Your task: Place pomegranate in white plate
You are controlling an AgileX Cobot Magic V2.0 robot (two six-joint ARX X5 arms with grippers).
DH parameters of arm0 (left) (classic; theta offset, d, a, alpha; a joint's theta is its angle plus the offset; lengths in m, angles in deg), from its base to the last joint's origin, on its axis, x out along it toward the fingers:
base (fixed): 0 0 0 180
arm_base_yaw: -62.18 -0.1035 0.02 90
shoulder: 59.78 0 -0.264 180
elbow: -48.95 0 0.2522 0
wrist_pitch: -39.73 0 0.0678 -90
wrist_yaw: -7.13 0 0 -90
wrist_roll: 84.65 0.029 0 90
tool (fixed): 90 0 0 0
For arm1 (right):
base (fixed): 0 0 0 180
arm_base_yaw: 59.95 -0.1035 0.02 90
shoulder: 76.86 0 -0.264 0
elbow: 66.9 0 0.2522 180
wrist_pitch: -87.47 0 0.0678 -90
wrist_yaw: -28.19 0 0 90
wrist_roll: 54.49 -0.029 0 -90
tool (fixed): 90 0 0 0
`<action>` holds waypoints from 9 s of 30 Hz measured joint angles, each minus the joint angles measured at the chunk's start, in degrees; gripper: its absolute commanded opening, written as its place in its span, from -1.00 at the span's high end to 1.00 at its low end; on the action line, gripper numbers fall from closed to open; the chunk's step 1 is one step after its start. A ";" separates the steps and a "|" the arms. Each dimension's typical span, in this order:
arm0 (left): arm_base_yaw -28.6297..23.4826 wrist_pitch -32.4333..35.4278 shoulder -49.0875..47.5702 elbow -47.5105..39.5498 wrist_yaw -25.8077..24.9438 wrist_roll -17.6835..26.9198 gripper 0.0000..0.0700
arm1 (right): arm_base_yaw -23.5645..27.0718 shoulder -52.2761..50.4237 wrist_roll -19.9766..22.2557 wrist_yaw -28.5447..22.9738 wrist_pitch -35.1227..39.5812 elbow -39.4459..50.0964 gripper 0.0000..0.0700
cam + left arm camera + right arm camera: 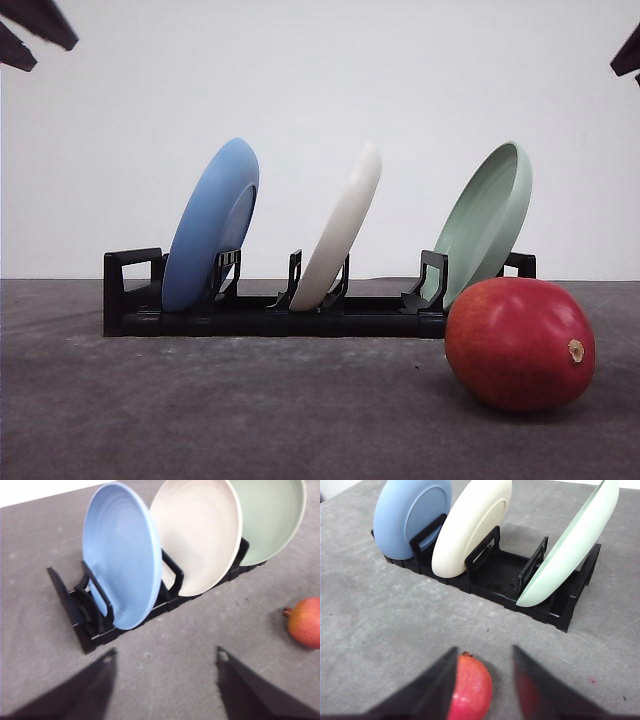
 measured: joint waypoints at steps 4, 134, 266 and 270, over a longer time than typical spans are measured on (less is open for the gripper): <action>1.81 1.84 0.01 0.00 -0.70 0.12 -0.23 | 0.00 0.00 0.00 0.00 0.00 0.00 0.23; 29.25 39.88 9.18 -12.70 8.11 -21.65 0.98 | 0.00 0.00 -0.02 0.04 0.00 0.00 0.17; -0.88 -5.16 8.68 0.44 6.36 -8.39 0.00 | -18.67 52.37 -15.37 -12.29 -8.70 -16.50 -0.75; -0.88 -5.16 8.67 0.44 6.36 -8.39 0.00 | -18.64 54.67 -15.73 -10.79 -8.77 -16.50 -0.43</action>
